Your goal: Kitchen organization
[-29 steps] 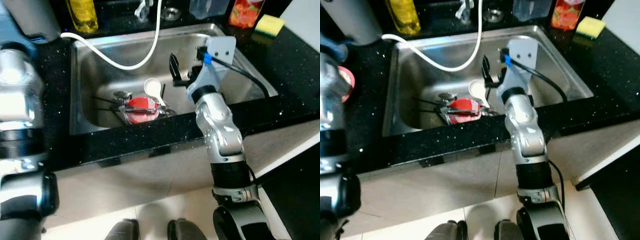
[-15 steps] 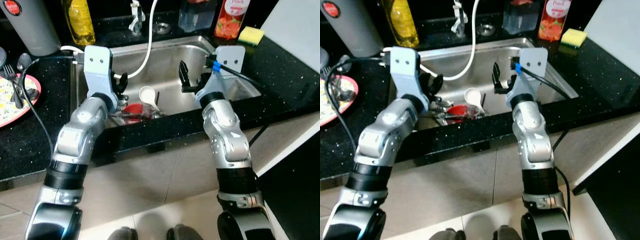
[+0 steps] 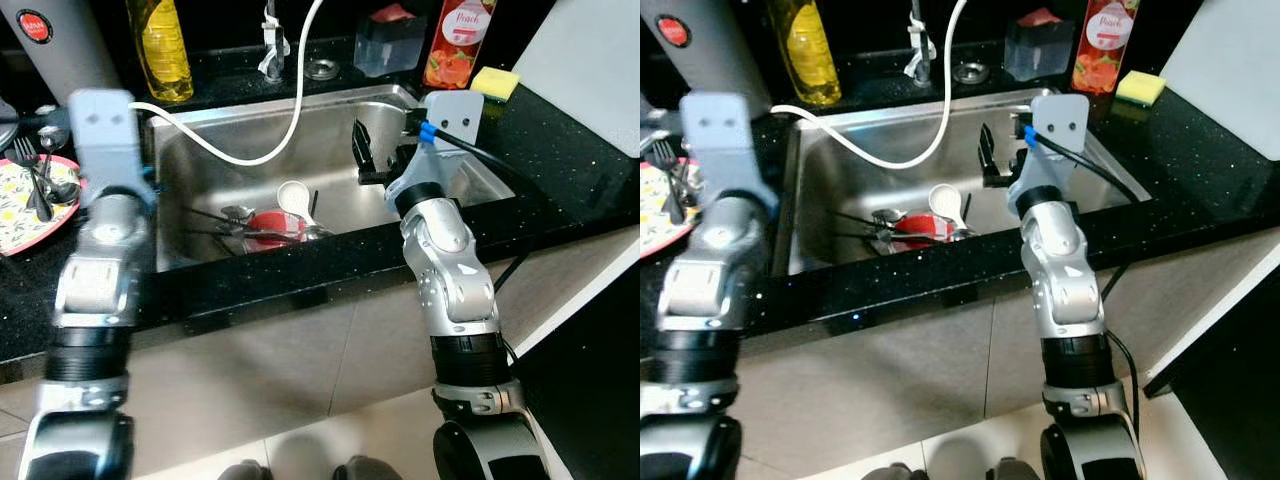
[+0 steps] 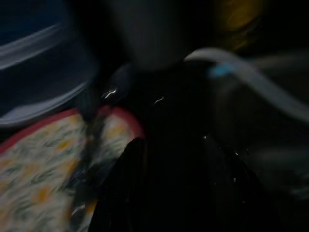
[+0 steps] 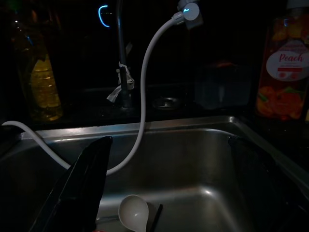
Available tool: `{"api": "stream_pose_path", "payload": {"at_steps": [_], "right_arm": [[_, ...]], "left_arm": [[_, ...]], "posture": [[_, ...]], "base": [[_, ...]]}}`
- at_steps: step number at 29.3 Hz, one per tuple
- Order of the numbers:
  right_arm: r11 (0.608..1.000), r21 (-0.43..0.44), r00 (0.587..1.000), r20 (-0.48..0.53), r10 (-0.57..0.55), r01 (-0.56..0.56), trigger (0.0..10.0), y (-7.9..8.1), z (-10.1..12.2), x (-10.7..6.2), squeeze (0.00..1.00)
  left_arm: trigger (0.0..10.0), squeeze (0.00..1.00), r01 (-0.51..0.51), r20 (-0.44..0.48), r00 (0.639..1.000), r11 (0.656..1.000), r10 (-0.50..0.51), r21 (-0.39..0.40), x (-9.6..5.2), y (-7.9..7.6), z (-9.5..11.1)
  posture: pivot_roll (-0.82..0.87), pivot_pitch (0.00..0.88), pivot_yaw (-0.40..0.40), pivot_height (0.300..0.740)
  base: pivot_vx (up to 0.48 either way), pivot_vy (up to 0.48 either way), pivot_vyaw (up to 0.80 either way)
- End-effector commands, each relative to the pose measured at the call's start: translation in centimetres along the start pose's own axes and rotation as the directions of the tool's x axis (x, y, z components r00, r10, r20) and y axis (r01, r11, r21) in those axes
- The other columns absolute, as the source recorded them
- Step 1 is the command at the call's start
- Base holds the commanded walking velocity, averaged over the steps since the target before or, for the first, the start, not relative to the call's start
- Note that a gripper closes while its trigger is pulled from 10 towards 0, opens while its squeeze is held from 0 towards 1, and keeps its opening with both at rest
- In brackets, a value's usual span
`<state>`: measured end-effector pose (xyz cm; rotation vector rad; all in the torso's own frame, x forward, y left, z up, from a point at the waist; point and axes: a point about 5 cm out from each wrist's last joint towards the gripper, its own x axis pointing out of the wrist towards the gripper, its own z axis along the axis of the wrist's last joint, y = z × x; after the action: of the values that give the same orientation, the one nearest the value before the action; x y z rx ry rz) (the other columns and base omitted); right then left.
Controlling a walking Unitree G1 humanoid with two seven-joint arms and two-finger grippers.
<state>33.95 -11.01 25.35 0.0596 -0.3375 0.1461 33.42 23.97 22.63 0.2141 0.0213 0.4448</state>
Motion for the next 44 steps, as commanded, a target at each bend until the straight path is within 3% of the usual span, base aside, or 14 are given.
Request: {"api": "stream_pose_path", "payload": {"at_steps": [1,4,7,13,20,24,25,28,30,34,35,37,38,44], "right_arm": [[1.0,0.002,1.0,0.008,0.002,-0.002,10.0,0.1,0.1,-0.2,0.0],[1.0,0.001,1.0,0.002,-0.012,0.012,10.0,-0.3,-0.1,-0.3,0.0],[1.0,0.004,1.0,0.0,-0.015,0.015,10.0,-0.3,-0.3,-0.4,0.0],[1.0,0.006,1.0,0.003,-0.01,0.01,10.0,-0.1,-0.2,-0.3,0.0],[1.0,0.002,1.0,0.002,-0.014,0.014,10.0,-0.3,-0.2,-0.3,0.0],[1.0,0.005,1.0,0.002,-0.008,0.008,10.0,-0.1,-0.2,-0.4,0.0],[1.0,0.005,1.0,0.001,-0.008,0.008,10.0,-0.1,-0.2,-0.4,0.0],[1.0,0.005,1.0,0.001,-0.008,0.008,10.0,-0.1,-0.3,-0.4,0.0],[1.0,0.003,1.0,0.001,-0.008,0.008,10.0,-0.1,-0.3,-0.3,0.0],[1.0,0.0,1.0,0.003,-0.009,0.009,10.0,-0.2,-0.2,-0.3,0.0],[1.0,-0.001,1.0,0.003,-0.01,0.01,10.0,-0.2,-0.2,-0.3,0.0],[1.0,-0.001,1.0,0.004,-0.01,0.01,10.0,-0.2,-0.2,-0.2,0.0],[1.0,-0.002,1.0,0.005,-0.011,0.011,10.0,-0.3,-0.2,-0.2,0.0],[1.0,-0.002,1.0,0.007,-0.011,0.011,10.0,-0.3,-0.1,-0.2,0.0]], "left_arm": [[10.0,0.0,-0.006,-0.007,1.0,0.994,0.007,0.113,0.3,1.2,-0.2],[10.0,0.0,-0.042,0.01,0.999,0.988,0.041,0.15,0.8,3.2,0.4],[10.0,0.0,-0.114,-0.038,0.993,0.993,0.115,0.027,1.6,5.5,0.6],[10.0,0.0,-0.087,-0.132,0.988,0.994,0.078,-0.067,1.8,5.0,-0.3],[10.0,0.0,0.03,-0.184,0.983,0.999,-0.025,0.023,1.2,4.1,-2.0],[10.0,0.0,0.023,-0.146,0.989,0.965,0.016,0.263,1.4,4.6,-2.3],[8.1,0.0,0.019,-0.142,0.99,0.963,0.02,0.268,1.5,4.6,-2.3],[8.1,0.0,0.018,-0.142,0.99,0.963,0.021,0.269,1.5,4.6,-2.3],[4.5,0.0,0.005,-0.136,0.99,0.956,0.036,0.293,1.7,4.8,-2.4],[3.3,0.0,0.007,-0.137,0.99,0.947,0.039,0.32,1.8,4.8,-2.6],[2.0,0.0,0.008,-0.141,0.989,0.947,0.039,0.321,1.8,4.8,-2.7],[2.0,0.0,0.009,-0.144,0.989,0.947,0.039,0.321,1.8,4.8,-2.8],[0.0,0.0,0.011,-0.147,0.988,0.946,0.039,0.324,1.9,4.8,-2.9],[0.0,0.0,0.005,-0.155,0.987,0.942,0.05,0.335,1.8,4.9,-3.5]], "posture": [[0.01,0.0,0.02,0.74],[0.02,0.0,0.023,0.74],[0.02,0.0,0.026,0.74],[0.01,0.0,0.025,0.74],[0.02,0.0,0.024,0.74],[0.01,0.0,0.022,0.74],[0.01,0.0,0.02,0.74],[0.01,0.0,0.02,0.74],[0.01,0.0,0.019,0.74],[0.0,0.0,0.021,0.74],[0.0,0.0,0.021,0.74],[0.0,0.0,0.021,0.74],[0.0,0.0,0.019,0.74],[0.01,0.0,0.017,0.74]], "base": [[0.0,0.0,0.0],[0.0,0.0,0.0],[0.0,0.0,0.0],[0.0,0.0,0.0],[0.0,0.0,0.0],[0.0,0.0,0.0],[0.0,0.0,0.0],[0.0,0.0,0.0],[0.0,0.0,0.0],[0.0,0.0,0.0],[0.0,0.0,0.0],[0.0,0.0,0.0],[0.0,0.0,0.0],[0.0,0.0,0.0]]}}
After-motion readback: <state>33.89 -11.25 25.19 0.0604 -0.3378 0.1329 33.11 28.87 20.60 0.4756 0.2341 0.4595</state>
